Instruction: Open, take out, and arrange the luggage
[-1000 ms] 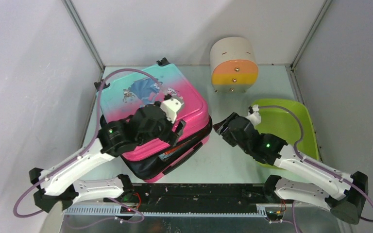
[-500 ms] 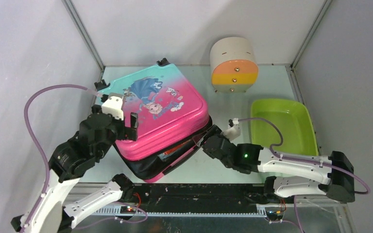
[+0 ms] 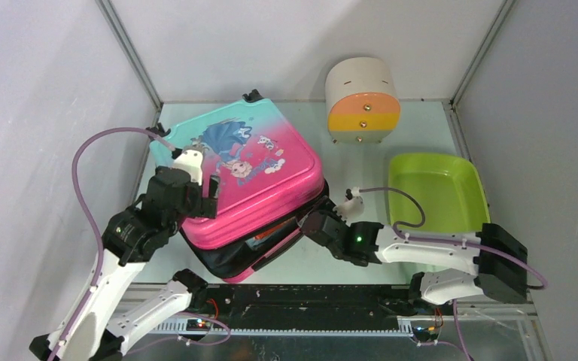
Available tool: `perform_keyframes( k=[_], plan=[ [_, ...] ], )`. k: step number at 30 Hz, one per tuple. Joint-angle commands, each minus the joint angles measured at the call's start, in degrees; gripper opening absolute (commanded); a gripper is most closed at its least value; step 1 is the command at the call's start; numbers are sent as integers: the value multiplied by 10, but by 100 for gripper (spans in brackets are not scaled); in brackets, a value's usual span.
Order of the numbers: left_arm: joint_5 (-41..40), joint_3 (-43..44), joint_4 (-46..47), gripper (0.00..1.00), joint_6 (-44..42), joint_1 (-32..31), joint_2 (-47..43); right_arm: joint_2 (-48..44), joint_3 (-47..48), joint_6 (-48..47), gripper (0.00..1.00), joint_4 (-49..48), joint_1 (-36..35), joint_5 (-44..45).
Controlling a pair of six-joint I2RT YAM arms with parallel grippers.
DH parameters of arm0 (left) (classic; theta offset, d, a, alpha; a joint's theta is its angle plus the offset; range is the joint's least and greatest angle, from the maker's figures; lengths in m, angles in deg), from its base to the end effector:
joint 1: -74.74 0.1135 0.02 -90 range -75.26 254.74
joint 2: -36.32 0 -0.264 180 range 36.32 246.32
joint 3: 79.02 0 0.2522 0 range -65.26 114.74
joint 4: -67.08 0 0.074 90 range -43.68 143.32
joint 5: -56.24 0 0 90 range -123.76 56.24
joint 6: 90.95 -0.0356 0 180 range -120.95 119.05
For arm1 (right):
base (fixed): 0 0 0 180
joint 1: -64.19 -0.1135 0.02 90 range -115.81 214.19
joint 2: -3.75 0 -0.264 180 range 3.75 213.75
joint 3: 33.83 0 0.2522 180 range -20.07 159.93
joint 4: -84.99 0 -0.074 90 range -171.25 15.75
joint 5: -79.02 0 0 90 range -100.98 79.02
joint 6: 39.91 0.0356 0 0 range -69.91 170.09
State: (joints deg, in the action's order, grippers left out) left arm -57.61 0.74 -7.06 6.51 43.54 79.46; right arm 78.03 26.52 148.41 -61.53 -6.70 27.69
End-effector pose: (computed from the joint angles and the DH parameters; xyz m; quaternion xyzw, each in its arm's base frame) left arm 0.1052 -0.0469 0.3796 0.0911 0.8776 0.0317 0.4696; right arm 0.1068 0.2404 0.2320 0.3253 0.8256 0.3122 0.3393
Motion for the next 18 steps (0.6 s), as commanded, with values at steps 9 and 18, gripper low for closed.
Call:
perform_keyframes(
  k=[9,18],
  plan=[
    [-84,43,13,94,-30,10,-6,81,-17,-191,29,-149,99,-69],
    [-88,113,22,88,12,86,33,121,-15,-501,4,-366,236,-249]
  ],
)
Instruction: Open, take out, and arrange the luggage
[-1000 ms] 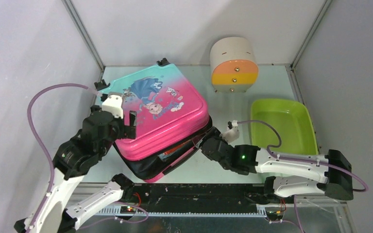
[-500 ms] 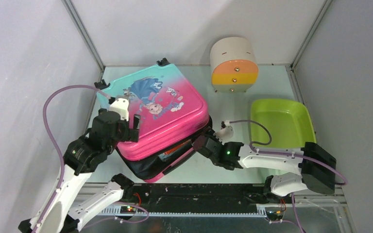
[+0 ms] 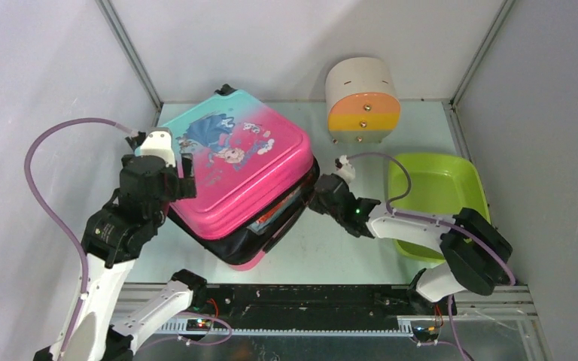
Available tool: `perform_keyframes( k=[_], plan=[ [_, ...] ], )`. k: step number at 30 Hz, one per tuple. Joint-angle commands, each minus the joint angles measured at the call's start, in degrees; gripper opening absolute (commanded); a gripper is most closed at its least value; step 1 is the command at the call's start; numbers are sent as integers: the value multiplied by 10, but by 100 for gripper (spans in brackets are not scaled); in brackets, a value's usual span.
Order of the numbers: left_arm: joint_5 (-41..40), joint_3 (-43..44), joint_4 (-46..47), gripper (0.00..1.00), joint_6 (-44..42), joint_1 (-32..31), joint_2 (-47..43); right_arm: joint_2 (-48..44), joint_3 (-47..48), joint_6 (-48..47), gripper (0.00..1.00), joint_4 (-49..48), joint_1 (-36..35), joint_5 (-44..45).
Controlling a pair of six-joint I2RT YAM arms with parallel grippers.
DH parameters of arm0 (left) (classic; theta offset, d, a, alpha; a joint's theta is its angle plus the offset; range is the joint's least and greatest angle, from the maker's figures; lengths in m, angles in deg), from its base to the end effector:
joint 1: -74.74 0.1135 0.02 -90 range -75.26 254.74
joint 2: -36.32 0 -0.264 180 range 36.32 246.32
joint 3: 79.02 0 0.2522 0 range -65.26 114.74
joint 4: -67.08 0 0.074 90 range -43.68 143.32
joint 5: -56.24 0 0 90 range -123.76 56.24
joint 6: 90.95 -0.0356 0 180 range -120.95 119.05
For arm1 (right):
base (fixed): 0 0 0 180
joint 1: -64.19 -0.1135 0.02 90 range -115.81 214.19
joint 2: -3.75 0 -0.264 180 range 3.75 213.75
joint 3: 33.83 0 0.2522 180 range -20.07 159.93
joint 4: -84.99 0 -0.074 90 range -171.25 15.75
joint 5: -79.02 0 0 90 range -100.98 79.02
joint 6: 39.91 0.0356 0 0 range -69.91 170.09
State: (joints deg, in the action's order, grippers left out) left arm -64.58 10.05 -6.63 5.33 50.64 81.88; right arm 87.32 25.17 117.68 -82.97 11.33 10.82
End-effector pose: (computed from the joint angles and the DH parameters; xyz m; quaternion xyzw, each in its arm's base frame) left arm 0.1064 -0.0276 0.4230 -0.0014 0.8462 0.0964 0.5241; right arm 0.1951 0.2357 0.2071 0.1967 0.8592 0.2990 0.3657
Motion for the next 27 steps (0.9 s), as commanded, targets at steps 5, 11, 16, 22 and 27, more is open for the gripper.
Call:
perform_keyframes(
  k=[5,11,16,22,27],
  plan=[
    [-15,6,38,90,47,52,-1,70,45,-269,5,-160,114,-160],
    [6,29,64,90,91,113,17,130,153,-329,9,-107,158,-195],
    [22,49,63,91,142,130,36,154,252,-387,23,-15,156,-203],
    [53,50,40,100,224,156,45,80,254,-461,53,-10,126,-233],
    [114,14,41,100,289,194,27,-11,255,-532,68,13,110,-255]
  ],
)
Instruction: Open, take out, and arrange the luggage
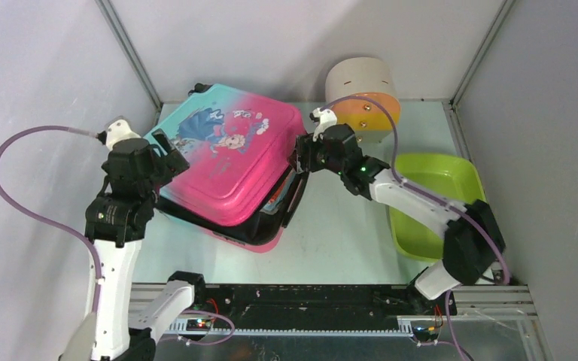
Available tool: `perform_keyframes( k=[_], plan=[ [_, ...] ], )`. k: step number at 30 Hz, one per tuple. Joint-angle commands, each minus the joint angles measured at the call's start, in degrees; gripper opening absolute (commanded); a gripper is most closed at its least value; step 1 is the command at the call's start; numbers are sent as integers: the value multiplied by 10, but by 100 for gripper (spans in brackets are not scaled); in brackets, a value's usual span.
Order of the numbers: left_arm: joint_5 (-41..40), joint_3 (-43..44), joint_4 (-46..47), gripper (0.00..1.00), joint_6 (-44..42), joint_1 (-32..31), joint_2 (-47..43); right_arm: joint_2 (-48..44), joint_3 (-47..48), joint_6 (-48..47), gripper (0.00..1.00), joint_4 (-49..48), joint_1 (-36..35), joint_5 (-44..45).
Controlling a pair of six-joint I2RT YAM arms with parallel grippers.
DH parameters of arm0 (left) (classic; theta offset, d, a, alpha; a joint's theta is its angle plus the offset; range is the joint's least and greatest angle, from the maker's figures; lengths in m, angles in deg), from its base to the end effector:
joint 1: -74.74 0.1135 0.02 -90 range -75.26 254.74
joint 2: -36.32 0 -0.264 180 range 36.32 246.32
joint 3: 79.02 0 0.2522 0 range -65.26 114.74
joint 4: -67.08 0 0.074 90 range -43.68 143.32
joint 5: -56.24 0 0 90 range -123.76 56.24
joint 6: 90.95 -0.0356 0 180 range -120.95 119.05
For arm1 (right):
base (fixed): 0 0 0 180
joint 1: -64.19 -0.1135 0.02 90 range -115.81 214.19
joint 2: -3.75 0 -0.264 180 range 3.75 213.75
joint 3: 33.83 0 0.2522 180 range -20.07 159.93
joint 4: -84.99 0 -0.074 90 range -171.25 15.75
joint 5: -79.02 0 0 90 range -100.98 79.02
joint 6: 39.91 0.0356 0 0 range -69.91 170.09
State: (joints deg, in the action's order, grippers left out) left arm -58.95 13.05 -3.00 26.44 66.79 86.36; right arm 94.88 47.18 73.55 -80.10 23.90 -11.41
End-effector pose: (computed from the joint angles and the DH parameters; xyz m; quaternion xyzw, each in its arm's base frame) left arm 0.1323 -0.0032 0.4348 -0.2519 0.8058 0.0257 0.5353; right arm 0.2842 0.2413 0.2868 -0.1254 0.8341 0.2863 0.4544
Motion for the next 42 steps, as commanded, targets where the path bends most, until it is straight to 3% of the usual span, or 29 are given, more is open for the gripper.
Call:
perform_keyframes(
  k=[1,3,7,8,9,12,19,23,29,35,42],
  plan=[
    [81,-21,3,100,102,71,-19,-98,34,-107,69,1,-28,-30],
    [137,-34,0,100,126,113,-18,-127,34,-162,73,14,-50,-14],
    [139,-52,7,100,137,129,-21,-156,22,-332,88,11,-126,48],
    [139,-56,13,100,139,133,-25,-157,1,-400,96,-19,-157,60],
    [139,-66,16,100,138,139,-27,-158,-13,-432,98,-40,-171,82],
    [148,-82,26,100,131,156,-32,-159,-96,-605,99,-182,-238,100],
    [232,-103,51,100,103,170,-15,-97,-178,-798,98,-357,-313,122],
    [234,-108,46,100,99,170,-11,-46,-227,-873,98,-497,-349,143],
    [232,-108,48,100,86,171,-8,7,-227,-913,98,-542,-372,167],
    [236,-107,51,99,88,171,-9,76,-204,-954,93,-606,-380,256],
    [244,-106,51,97,106,171,-12,111,-195,-990,91,-630,-399,271]
  ],
)
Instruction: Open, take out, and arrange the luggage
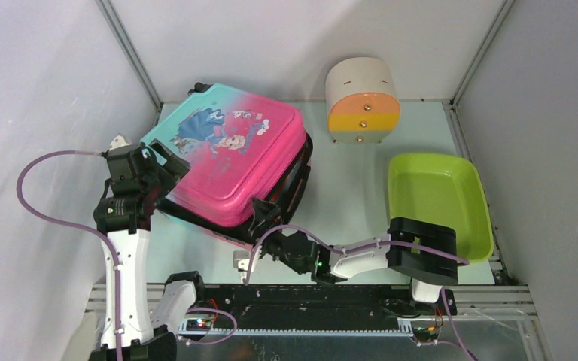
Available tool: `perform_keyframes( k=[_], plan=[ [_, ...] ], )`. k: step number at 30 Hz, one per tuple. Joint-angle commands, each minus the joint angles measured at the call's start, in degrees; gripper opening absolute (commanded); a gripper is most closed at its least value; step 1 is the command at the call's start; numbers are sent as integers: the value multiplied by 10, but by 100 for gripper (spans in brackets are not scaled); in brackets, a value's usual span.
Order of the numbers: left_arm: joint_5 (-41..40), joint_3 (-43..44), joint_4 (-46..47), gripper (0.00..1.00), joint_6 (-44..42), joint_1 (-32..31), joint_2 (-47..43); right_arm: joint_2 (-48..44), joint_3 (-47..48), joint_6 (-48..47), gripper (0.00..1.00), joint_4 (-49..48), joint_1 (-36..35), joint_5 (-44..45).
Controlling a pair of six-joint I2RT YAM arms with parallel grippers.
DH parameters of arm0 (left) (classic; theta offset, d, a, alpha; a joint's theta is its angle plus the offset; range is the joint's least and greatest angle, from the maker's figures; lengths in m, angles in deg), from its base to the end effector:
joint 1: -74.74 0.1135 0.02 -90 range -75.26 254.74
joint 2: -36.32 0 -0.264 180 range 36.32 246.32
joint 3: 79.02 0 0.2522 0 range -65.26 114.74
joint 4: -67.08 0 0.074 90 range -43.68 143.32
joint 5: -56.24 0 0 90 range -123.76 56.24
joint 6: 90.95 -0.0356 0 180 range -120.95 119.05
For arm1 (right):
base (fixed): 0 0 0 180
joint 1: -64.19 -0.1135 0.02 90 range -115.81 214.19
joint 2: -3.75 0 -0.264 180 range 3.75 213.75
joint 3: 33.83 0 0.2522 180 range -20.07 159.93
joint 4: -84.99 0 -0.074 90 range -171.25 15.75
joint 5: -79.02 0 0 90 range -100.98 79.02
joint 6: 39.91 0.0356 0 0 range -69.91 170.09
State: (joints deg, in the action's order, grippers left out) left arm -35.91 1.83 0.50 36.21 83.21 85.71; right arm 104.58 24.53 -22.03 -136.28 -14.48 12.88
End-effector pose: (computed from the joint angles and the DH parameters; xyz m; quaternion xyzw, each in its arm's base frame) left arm 0.1511 0.0238 0.3825 -0.3520 0.8146 -0.0980 0.4505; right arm 0.0853 0.3523 0.2003 -0.6400 0.3162 -0.1083 0.6919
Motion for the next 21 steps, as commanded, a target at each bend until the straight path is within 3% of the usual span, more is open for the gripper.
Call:
perform_keyframes(
  k=[1,7,12,14,15,17,19,21],
  plan=[
    [16,6,17,96,10,7,-6,27,36,-44,91,-77,-16,40],
    [2,1,13,94,28,6,-17,94,112,-76,83,-192,-13,100],
    [-45,60,0,94,-25,6,-12,86,153,-80,69,-226,-5,117],
    [-76,100,-4,94,-72,6,-5,77,167,-76,54,-215,1,112],
    [-90,118,-5,93,-99,6,1,74,175,-64,39,-208,8,110],
    [-120,144,-12,92,-137,6,11,65,180,-47,23,-202,17,103],
    [-117,162,-16,90,-171,5,14,57,184,-30,14,-197,27,98],
    [-57,173,-13,87,-227,2,8,49,187,-10,4,-185,40,94]
  ],
)
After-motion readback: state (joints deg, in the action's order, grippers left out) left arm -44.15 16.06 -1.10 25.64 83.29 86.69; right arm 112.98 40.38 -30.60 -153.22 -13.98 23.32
